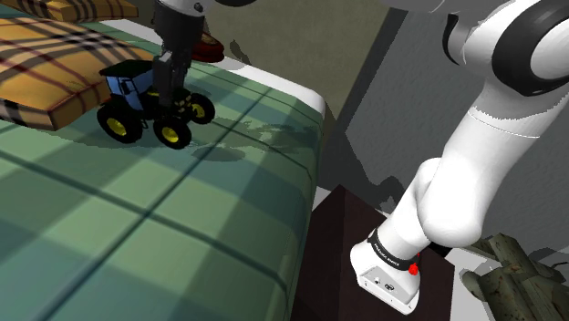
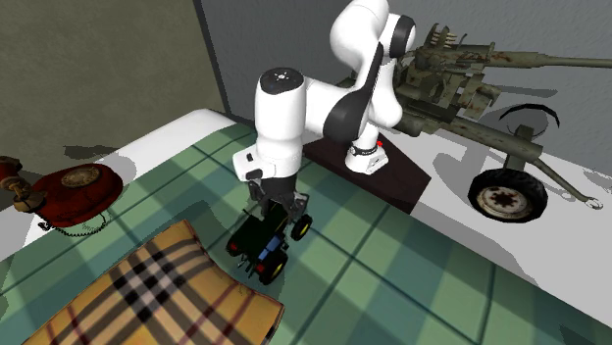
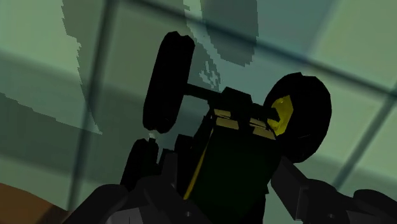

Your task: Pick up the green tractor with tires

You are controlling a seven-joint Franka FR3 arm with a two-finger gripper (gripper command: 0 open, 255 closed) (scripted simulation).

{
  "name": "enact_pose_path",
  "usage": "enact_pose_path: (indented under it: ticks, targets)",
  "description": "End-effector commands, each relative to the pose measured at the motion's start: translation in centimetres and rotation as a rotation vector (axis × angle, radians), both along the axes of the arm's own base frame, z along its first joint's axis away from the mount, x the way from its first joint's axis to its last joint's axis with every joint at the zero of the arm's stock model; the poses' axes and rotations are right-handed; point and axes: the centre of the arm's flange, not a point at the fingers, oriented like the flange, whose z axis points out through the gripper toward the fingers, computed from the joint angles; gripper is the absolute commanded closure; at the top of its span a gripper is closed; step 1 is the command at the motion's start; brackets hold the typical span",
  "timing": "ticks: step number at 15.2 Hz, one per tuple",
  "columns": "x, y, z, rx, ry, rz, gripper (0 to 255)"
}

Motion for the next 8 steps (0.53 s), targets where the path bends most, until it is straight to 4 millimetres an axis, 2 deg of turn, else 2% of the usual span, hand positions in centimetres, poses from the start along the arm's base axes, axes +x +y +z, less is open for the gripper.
enact_pose_path:
  ticks: [1, 8]
  targets:
    - [0.1, 0.0, 1.1, 0.001, -0.002, 0.0, 255]
    - [0.1, 0.0, 4.8, 0.001, -0.002, 0.0, 255]
